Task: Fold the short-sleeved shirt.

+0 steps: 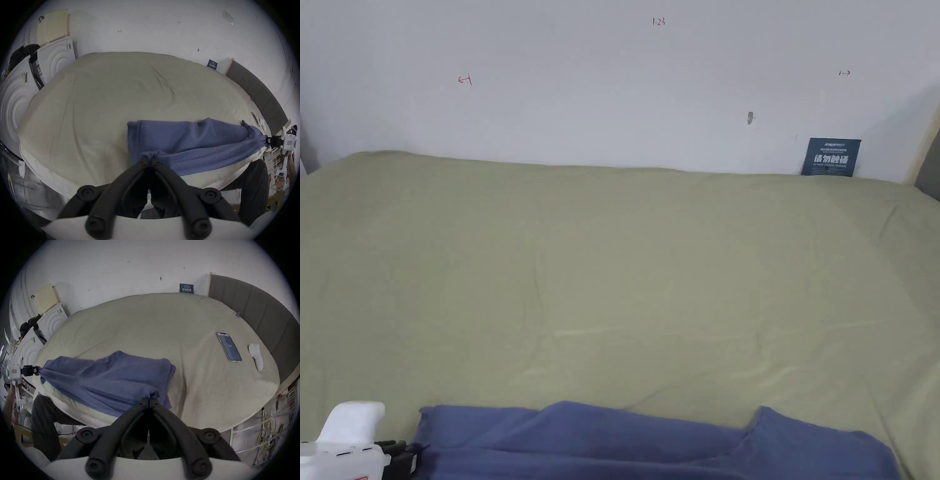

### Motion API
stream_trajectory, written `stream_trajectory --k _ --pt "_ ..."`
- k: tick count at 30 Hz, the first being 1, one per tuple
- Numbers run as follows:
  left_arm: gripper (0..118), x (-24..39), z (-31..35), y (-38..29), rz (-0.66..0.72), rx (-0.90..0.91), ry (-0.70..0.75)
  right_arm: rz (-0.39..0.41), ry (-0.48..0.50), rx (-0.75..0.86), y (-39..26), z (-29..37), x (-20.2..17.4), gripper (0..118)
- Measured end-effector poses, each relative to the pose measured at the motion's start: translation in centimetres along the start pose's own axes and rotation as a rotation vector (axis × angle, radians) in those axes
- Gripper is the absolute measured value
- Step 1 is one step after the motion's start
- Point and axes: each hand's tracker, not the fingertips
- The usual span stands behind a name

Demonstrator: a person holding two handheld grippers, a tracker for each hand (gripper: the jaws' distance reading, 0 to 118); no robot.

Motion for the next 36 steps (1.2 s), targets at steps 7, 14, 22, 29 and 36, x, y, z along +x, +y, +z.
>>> stream_trajectory --k 7,14,22,29,36 --pt "110 -0.2 1.2 0.0 0.066 0.09 -0.004 -0.081 -0.004 0.108 0.7 2.5 -0.2 108" --pt "55 1.9 5.0 0.1 0.05 0.21 0.081 -0.067 -0.046 0.246 1.3 4.5 -4.1 62" --pt "0 -0.2 4.9 0.1 0.076 0.239 0.108 -0.02 -0.137 0.475 0.8 8.9 -9.7 0" --pt "0 -3.5 3.5 2.2 0.214 0.146 -0.03 0.097 -0.256 0.666 0.4 13.3 -14.8 0" --pt "0 -7.4 -1.4 5.2 0.372 -0.164 -0.375 0.1 -0.22 0.757 0.6 16.3 -17.4 0"
